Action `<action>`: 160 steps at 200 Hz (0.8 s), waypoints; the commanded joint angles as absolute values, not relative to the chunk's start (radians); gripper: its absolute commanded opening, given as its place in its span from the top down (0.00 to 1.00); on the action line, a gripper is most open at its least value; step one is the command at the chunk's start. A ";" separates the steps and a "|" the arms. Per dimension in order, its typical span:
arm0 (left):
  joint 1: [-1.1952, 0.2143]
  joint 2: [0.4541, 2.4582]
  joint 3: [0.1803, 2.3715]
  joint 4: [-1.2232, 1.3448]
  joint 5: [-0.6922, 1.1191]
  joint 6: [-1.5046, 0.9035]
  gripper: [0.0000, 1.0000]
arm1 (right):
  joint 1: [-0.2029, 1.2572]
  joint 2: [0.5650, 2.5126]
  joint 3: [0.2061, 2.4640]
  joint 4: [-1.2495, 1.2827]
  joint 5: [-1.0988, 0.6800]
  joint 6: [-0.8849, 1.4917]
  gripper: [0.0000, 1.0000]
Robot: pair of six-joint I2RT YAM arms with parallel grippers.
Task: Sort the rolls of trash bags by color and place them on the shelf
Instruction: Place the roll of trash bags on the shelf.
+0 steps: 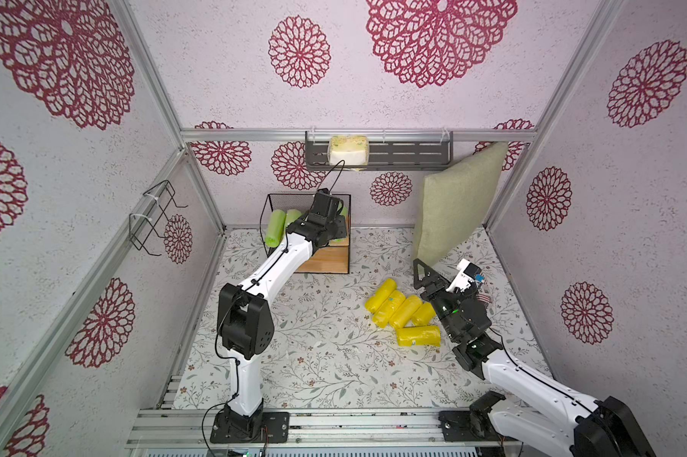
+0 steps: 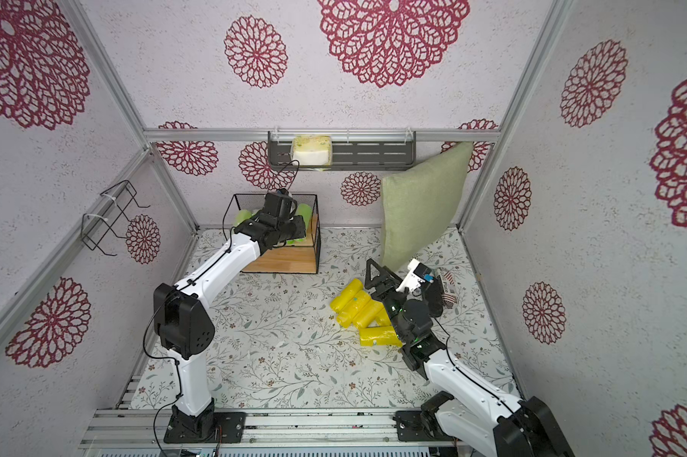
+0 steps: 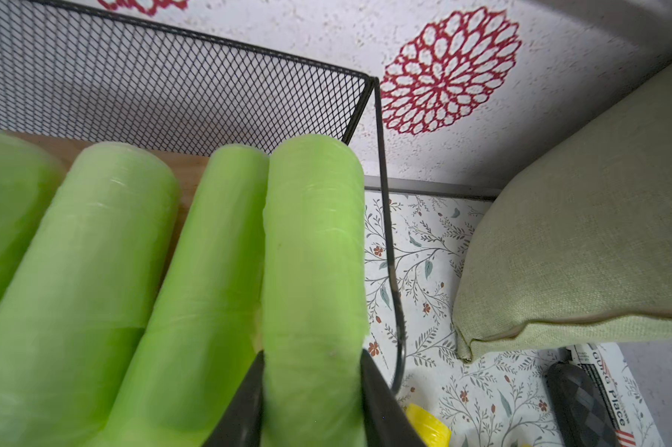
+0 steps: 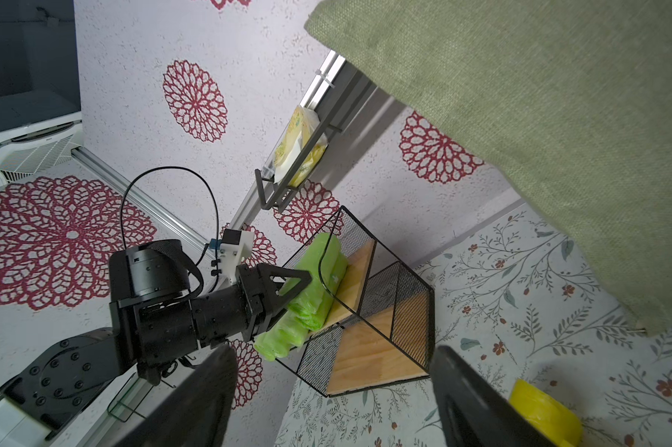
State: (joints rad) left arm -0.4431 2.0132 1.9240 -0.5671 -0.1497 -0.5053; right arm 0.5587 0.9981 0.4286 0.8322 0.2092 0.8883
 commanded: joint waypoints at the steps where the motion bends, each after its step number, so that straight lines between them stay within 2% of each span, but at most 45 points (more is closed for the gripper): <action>1: -0.443 2.035 1.964 -0.578 -0.166 -0.489 0.65 | 0.551 0.991 0.436 0.882 0.206 0.900 0.17; 89: -0.449 2.092 2.019 -0.607 -0.187 -0.479 0.52 | 0.548 1.000 0.434 0.885 0.201 0.907 0.17; 160: -0.453 2.060 2.025 -0.620 -0.190 -0.462 0.43 | 0.545 1.002 0.431 0.884 0.192 0.911 0.17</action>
